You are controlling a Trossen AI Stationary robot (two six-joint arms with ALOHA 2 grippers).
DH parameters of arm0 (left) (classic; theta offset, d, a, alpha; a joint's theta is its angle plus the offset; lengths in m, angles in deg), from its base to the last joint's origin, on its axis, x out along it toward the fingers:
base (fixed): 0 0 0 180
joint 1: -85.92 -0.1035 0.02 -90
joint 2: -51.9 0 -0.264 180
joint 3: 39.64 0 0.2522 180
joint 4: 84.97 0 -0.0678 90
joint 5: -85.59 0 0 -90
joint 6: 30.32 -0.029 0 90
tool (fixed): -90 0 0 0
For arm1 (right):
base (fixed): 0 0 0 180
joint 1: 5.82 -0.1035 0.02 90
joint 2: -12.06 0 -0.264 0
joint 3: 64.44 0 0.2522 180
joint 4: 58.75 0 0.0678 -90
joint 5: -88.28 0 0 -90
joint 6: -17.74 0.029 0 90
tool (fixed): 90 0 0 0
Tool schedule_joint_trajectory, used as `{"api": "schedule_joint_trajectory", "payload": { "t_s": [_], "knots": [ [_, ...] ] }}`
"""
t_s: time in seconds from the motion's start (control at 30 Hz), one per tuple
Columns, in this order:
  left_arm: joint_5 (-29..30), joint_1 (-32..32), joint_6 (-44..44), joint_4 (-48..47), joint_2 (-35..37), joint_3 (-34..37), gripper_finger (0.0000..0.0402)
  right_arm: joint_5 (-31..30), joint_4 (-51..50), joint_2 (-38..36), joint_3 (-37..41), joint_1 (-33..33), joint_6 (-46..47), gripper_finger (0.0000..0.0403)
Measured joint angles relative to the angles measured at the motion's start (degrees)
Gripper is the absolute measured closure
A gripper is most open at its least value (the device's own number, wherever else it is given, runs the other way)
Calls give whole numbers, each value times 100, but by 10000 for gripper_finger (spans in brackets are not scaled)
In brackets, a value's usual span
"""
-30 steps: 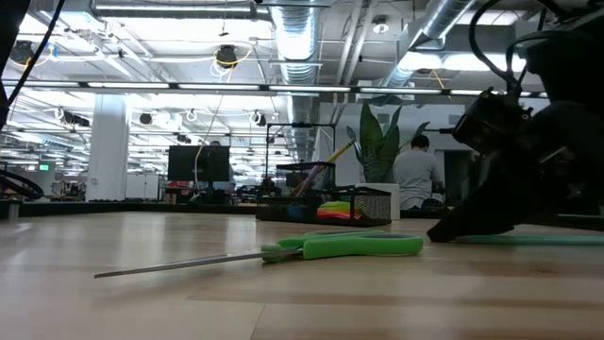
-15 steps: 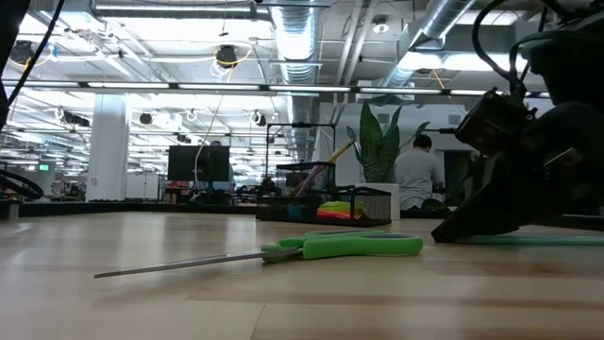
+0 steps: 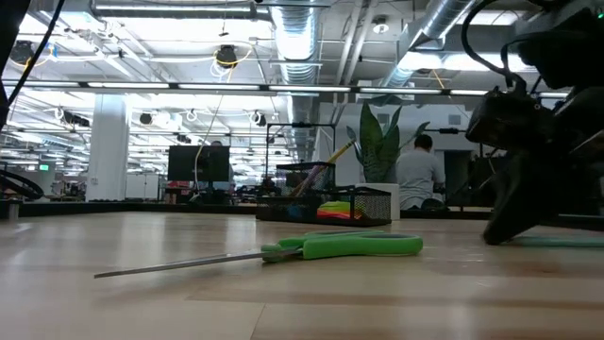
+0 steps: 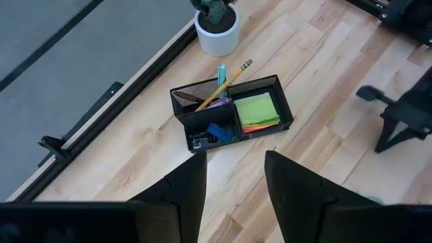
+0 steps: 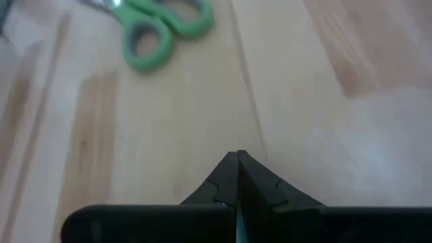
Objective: Pick and place office supplies into organizer
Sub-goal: Put the light blue pencil into the black desk organizer
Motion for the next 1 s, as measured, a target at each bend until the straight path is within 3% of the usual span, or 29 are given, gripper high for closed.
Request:
{"api": "schedule_joint_trajectory", "payload": {
  "t_s": [0.17, 0.4, 0.63, 0.87, 1.0],
  "knots": [
    [24, 0, -11, 0, 0, 0, 258, -73, -1002, -827, -52, 236, -71, 402],
    [122, 0, -297, 2, 0, 0, 258, -252, -1418, -810, -222, 510, -173, 403],
    [-69, 2, -672, 0, 4, 252, 258, 925, -2267, -1201, -790, 811, -203, 397],
    [-35, 1, -638, 1, 2, 358, 258, 1310, -5538, -1579, -1932, 784, -1040, 343],
    [-31, 29, -636, 2, 2, 358, 258, 1939, -7701, -1604, -2460, 617, -515, 315]
  ]
}}
